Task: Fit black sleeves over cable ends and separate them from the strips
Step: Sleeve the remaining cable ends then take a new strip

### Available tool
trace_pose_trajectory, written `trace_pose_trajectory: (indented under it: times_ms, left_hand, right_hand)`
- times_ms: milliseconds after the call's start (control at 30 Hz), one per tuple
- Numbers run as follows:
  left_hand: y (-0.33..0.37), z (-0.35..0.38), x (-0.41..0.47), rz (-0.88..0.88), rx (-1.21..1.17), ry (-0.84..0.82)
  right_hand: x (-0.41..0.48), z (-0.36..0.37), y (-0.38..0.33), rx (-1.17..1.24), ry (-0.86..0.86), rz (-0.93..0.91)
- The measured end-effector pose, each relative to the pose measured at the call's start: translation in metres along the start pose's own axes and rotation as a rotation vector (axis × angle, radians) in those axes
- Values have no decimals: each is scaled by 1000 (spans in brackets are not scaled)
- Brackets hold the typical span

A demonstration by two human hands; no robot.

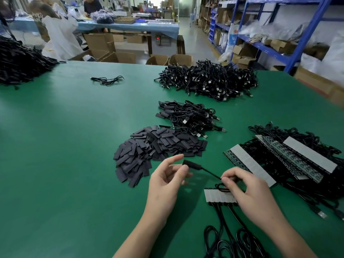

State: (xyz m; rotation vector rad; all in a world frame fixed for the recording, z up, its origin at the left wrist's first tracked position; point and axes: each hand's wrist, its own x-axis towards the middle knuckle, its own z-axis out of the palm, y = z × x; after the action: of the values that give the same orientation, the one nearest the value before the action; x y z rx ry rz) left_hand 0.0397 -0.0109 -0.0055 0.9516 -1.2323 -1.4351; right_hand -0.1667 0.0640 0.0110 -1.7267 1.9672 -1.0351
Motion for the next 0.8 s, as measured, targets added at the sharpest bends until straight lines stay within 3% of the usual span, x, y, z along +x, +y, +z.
trace_pose_trajectory:
  times_ms: [100,200,300,400,533,633,800]
  left_hand:
    - [-8,-2,0,101,390,-50]
    - [-13,0,-3,280,915,-239]
    - [-17,3,-6,330,1139,-364]
    - [-19,3,-6,341,1151,-384]
    - [-17,3,-5,365,1087,-404]
    - [-13,3,-5,307,912,-411]
    - [-10,5,-10,134,472,-443]
  right_hand:
    - [18,-7,-9,58,81,38]
    - [59,-17,-24,-5,128,4]
    - [123,-27,-53,-95,162,-105]
    - [196,-36,-89,-155,198,-123]
    - [227,-32,-114,-284,80,-121]
    - [174,-16,-100,-208,-109,-139]
    - [57,-9,-31,6,-381,66]
